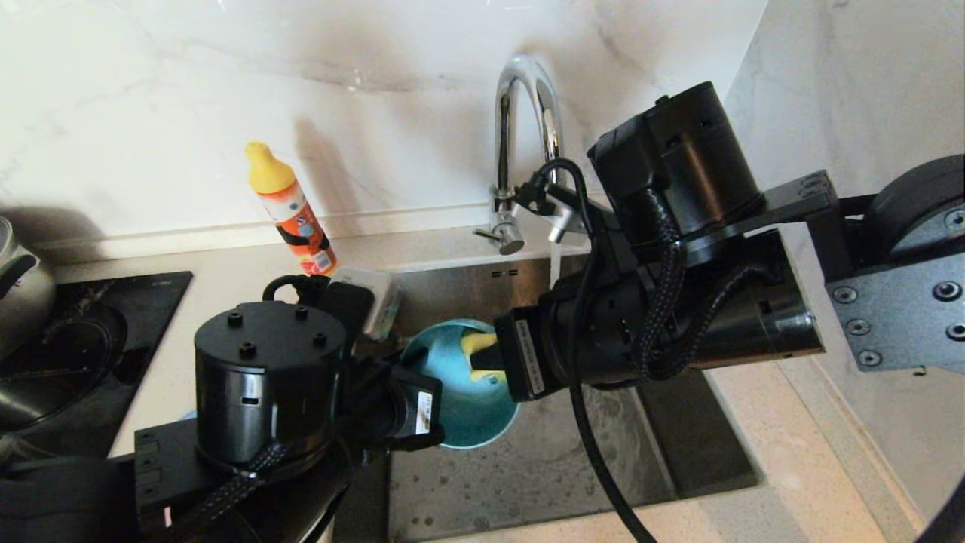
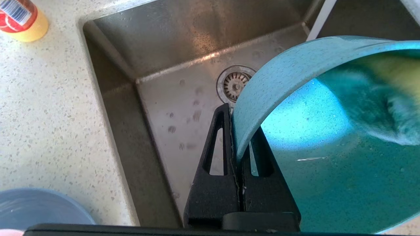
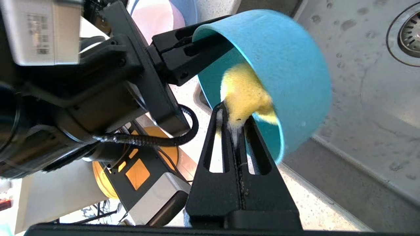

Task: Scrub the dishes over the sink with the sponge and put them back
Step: Wipe the bowl

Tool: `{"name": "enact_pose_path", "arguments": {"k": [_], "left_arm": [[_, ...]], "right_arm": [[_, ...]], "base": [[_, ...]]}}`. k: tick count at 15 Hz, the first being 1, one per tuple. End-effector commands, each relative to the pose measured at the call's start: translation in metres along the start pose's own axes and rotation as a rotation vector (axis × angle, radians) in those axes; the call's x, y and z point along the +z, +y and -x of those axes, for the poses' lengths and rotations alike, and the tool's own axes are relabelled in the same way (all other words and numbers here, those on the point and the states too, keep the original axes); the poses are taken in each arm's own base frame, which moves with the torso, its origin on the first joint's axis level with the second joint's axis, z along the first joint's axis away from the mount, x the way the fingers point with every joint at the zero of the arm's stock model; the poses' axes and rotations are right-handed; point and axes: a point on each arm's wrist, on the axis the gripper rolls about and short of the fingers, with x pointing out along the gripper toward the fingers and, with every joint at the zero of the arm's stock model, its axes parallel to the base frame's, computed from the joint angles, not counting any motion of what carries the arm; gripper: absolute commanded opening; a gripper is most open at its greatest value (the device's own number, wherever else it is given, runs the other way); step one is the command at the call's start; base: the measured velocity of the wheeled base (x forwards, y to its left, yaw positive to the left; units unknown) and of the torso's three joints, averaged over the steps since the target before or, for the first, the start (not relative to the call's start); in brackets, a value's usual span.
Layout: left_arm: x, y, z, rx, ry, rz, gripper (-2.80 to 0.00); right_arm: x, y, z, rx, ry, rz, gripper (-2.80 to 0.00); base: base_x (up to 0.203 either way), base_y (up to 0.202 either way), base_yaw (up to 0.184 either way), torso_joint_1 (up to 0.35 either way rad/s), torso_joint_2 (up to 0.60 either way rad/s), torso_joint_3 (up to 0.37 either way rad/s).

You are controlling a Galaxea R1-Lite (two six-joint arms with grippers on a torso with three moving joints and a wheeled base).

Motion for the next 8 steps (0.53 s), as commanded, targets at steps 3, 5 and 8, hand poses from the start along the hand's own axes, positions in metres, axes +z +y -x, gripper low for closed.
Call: {"name": "enact_pose_path", "arguments": {"k": [3, 5, 8], "left_arm": [[0.001, 0.001, 0.001, 0.003, -0.008, 0.006, -2.80], [0.004, 0.001, 0.001, 0.005, -0.017, 0.012, -2.80], [0.009, 0.002, 0.002, 0.006, -0.031, 0.029, -2.80]], "right_arm": [[-0.005, -0.002, 0.023, -0.013, 0.005, -0.009, -2.80], [-0.015, -0.007, 0.023, -0.028, 0.041, -0.013, -2.80], [-0.028, -0.008, 0.010, -0.033, 0.099, -0.011, -2.80]], "base": [[0.000, 0.000, 0.000, 0.000, 0.00, 0.000], [0.000, 0.000, 0.000, 0.000, 0.00, 0.000], [0.000, 0.000, 0.000, 0.000, 0.00, 0.000]]}}
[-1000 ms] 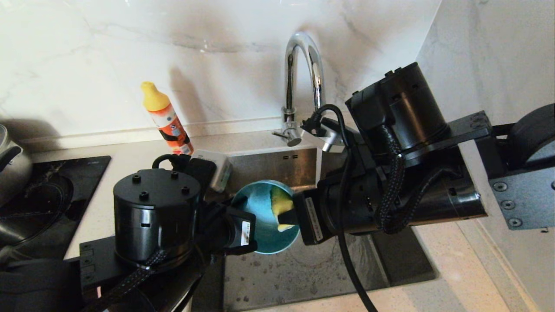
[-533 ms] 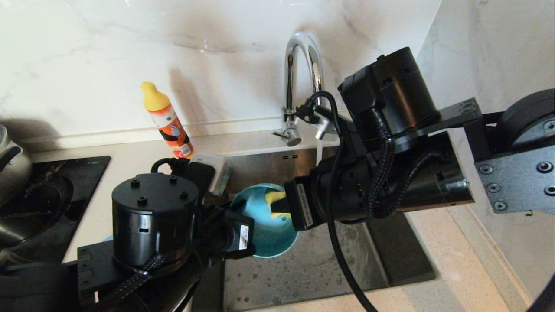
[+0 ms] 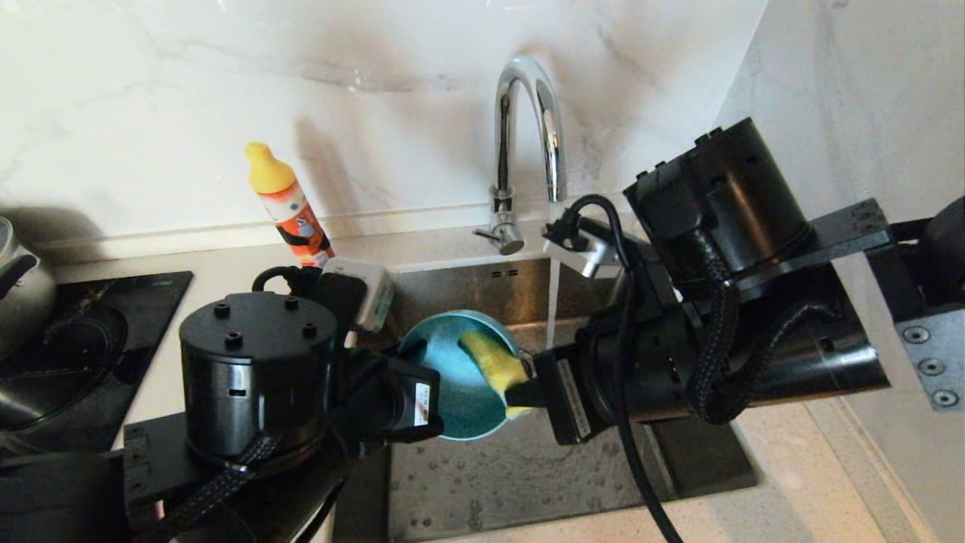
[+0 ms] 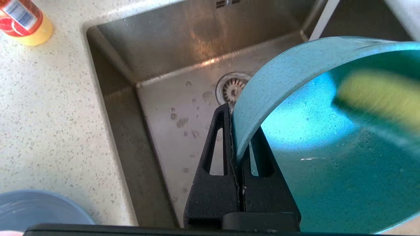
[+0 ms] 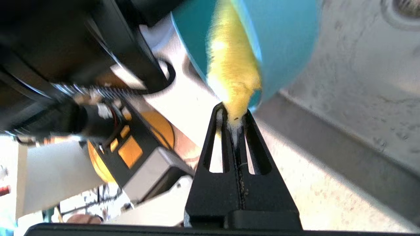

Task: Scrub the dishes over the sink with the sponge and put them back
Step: Wipe the bowl

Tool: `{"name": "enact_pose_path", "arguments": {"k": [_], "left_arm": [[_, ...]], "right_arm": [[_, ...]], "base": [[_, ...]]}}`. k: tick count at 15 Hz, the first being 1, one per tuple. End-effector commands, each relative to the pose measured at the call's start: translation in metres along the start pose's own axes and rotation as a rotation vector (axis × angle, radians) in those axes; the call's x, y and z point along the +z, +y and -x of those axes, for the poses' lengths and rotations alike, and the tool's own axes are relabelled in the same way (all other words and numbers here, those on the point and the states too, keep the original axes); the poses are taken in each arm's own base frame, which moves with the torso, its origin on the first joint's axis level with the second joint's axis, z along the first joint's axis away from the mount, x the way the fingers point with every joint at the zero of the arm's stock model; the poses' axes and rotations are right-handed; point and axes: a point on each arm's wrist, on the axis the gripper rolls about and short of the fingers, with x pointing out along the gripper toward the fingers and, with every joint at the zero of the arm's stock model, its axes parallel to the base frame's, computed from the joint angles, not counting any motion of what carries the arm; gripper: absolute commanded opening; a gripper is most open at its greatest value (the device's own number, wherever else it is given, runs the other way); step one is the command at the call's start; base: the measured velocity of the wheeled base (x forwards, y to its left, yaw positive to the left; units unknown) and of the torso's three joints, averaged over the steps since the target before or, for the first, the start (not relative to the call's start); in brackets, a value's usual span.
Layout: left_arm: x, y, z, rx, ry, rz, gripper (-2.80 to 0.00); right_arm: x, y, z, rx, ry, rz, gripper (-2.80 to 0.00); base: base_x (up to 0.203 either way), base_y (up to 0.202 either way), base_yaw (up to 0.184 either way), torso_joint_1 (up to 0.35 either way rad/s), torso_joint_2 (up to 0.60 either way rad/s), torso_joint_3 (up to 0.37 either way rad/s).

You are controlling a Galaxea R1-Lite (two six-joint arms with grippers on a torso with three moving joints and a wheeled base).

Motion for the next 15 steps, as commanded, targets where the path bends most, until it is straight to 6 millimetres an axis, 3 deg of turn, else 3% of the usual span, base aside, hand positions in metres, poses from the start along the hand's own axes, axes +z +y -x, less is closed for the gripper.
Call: {"name": "enact_pose_path", "arguments": {"k": [1, 6, 9, 12, 15], "left_arm": [[0.002, 0.000, 0.000, 0.004, -0.009, 0.008, -2.80], [0.005, 0.000, -0.002, 0.008, -0.017, 0.014, -2.80], [0.005, 0.002, -0.003, 0.014, -0.016, 0.016, -2.80], [0.006, 0.002, -0.002, 0.015, -0.018, 0.017, -2.80], [0.007, 0.002, -0.002, 0.017, -0.021, 0.019, -2.80]], "right_arm": [[-0.007, 0.003, -0.007, 0.008, 0.035, 0.006, -2.80], [-0.019, 0.021, -0.032, 0.039, 0.102, 0.046, -2.80], [-0.014, 0.037, -0.043, 0.076, 0.091, 0.071, -2.80], [-0.007, 0.042, -0.044, 0.086, 0.071, 0.070, -2.80], [-0.003, 0.031, -0.026, 0.066, 0.045, 0.050, -2.80]], "base": [[0.000, 0.000, 0.000, 0.000, 0.00, 0.000], [0.000, 0.000, 0.000, 0.000, 0.00, 0.000], [0.000, 0.000, 0.000, 0.000, 0.00, 0.000], [0.000, 0.000, 0.000, 0.000, 0.00, 0.000], [0.000, 0.000, 0.000, 0.000, 0.00, 0.000]]}}
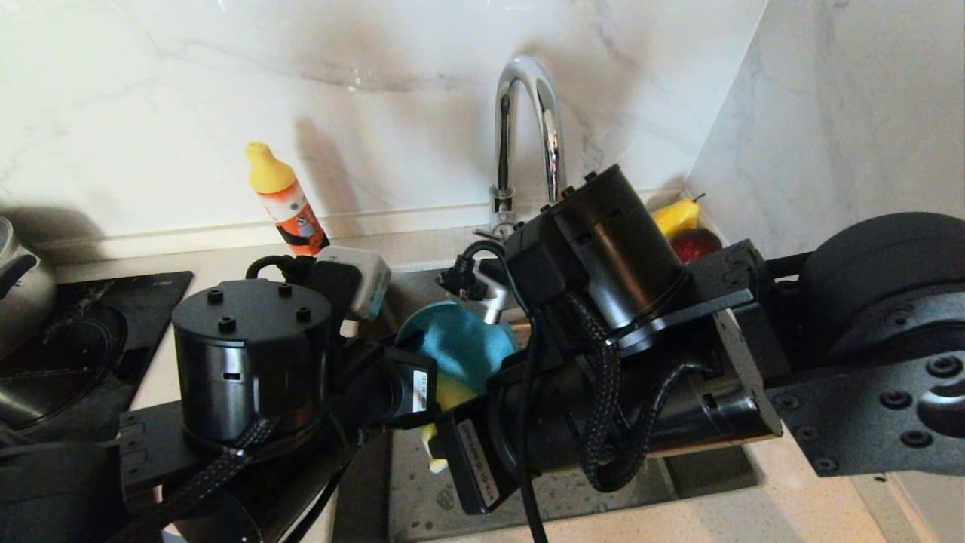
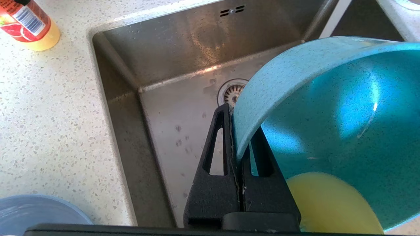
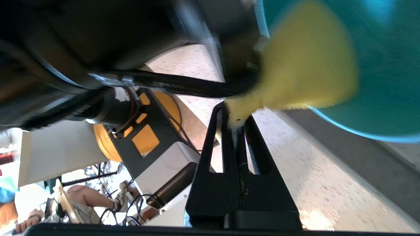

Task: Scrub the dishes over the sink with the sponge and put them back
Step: Wipe the bowl

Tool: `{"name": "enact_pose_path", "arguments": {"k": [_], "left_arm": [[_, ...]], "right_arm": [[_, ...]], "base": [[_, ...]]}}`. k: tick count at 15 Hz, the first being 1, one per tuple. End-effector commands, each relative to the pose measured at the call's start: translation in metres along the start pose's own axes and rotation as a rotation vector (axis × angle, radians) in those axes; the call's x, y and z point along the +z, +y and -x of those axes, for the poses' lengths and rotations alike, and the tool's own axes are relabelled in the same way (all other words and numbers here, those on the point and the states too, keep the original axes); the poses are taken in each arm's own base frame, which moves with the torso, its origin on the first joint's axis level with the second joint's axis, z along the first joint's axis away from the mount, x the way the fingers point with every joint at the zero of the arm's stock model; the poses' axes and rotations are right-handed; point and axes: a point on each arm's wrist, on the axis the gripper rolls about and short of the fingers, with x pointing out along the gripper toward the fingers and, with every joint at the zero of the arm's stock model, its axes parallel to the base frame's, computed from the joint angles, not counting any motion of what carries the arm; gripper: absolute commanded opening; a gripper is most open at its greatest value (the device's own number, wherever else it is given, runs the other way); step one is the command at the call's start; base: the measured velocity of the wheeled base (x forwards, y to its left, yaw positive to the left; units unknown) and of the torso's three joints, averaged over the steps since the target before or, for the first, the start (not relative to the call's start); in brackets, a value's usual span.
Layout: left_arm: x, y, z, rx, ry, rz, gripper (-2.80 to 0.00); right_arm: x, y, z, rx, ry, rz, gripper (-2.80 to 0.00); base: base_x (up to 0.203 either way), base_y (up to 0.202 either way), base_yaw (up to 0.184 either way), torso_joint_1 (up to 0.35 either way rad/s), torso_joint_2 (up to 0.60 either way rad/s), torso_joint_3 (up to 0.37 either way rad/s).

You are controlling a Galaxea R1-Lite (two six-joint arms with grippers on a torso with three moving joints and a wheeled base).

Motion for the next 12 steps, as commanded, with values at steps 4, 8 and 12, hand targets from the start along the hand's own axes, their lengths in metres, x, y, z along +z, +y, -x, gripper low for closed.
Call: {"name": "enact_pose_path", "arguments": {"k": [4, 8, 12], "left_arm": [[0.000, 0.001, 0.000, 0.006, -0.003, 0.004, -2.80], [0.000, 0.002, 0.001, 0.013, -0.003, 0.008, -2.80], [0.000, 0.003, 0.001, 0.010, -0.003, 0.008, -2.80]], "right_arm": [[0.009, -0.020, 0.037, -0.040, -0.076, -0.043, -2.80], [0.015, -0.031, 0.059, -0.064, -0.124, -0.069, -2.80], [0.022, -0.039, 0.069, -0.082, -0.168, -0.082, -2.80]], "base": [[0.000, 0.000, 0.000, 0.000, 0.00, 0.000], [0.000, 0.000, 0.000, 0.000, 0.00, 0.000], [0.000, 0.000, 0.000, 0.000, 0.00, 0.000]]}}
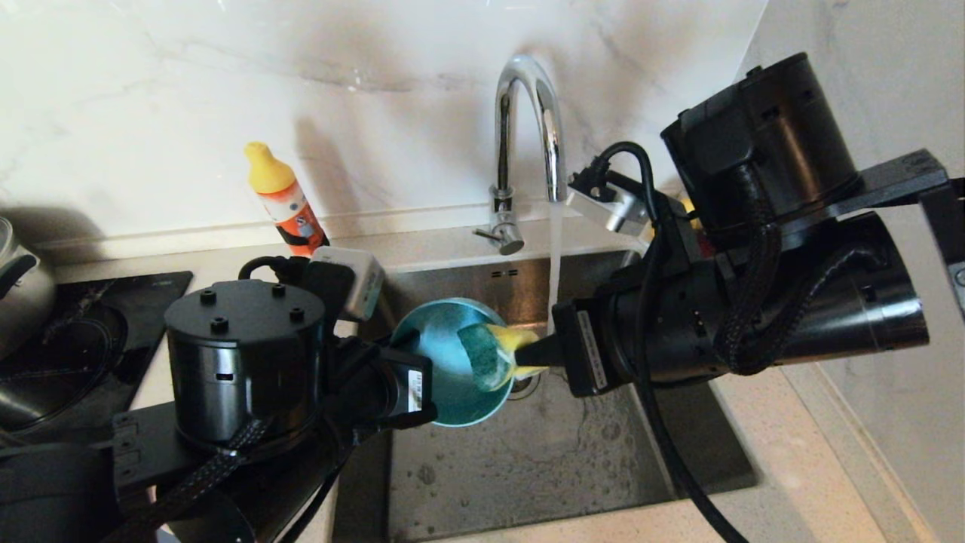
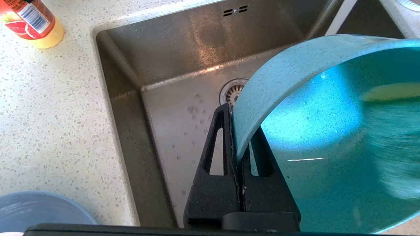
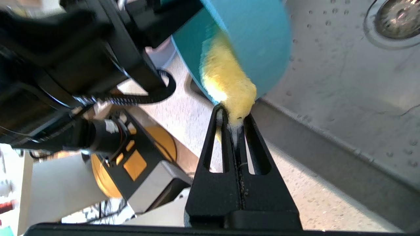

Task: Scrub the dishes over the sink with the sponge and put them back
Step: Wipe the bowl

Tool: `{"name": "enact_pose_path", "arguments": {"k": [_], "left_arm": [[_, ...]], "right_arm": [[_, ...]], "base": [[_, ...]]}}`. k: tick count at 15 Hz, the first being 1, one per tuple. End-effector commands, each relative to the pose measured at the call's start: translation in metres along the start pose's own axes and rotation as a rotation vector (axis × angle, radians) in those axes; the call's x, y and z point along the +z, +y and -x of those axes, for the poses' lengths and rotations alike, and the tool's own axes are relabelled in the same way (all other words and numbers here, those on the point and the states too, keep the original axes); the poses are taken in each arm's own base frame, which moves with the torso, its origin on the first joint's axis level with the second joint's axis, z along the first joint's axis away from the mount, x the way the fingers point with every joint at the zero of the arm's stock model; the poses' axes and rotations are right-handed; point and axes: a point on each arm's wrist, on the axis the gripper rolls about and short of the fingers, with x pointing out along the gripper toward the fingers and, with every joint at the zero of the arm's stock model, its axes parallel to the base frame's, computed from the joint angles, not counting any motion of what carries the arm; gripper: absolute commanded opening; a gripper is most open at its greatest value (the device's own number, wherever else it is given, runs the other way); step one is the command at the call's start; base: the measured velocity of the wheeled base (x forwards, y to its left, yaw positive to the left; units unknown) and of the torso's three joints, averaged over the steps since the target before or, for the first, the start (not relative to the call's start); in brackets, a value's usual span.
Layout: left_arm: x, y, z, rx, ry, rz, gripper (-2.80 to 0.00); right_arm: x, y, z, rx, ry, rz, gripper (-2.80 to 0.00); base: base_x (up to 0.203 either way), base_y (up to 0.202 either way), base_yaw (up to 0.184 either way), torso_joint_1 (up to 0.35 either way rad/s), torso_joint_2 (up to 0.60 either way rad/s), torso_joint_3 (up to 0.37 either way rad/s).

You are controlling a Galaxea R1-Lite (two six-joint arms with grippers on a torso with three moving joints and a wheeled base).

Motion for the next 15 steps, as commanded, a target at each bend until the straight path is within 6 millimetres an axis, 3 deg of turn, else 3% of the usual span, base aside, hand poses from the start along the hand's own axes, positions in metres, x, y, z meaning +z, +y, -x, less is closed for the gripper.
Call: {"name": "enact_pose_path", "arguments": {"k": [1, 10, 15], "left_arm": [[0.001, 0.000, 0.000, 0.002, -0.004, 0.003, -2.80], [0.003, 0.008, -0.001, 0.025, -0.012, 0.025, -2.80], [0.006, 0.006, -0.005, 0.010, -0.014, 0.035, -2.80]], "right_arm": [[0.007, -0.004, 0.008, -0.008, -0.032, -0.011, -2.80], [0.009, -0.006, 0.010, -0.012, -0.043, -0.011, -2.80], [0.005, -0.014, 0.032, -0.042, -0.045, -0.028, -2.80]], "base": [[0.000, 0.000, 0.000, 0.000, 0.00, 0.000], [0.000, 0.000, 0.000, 0.000, 0.00, 0.000], [0.000, 0.000, 0.000, 0.000, 0.00, 0.000]]}}
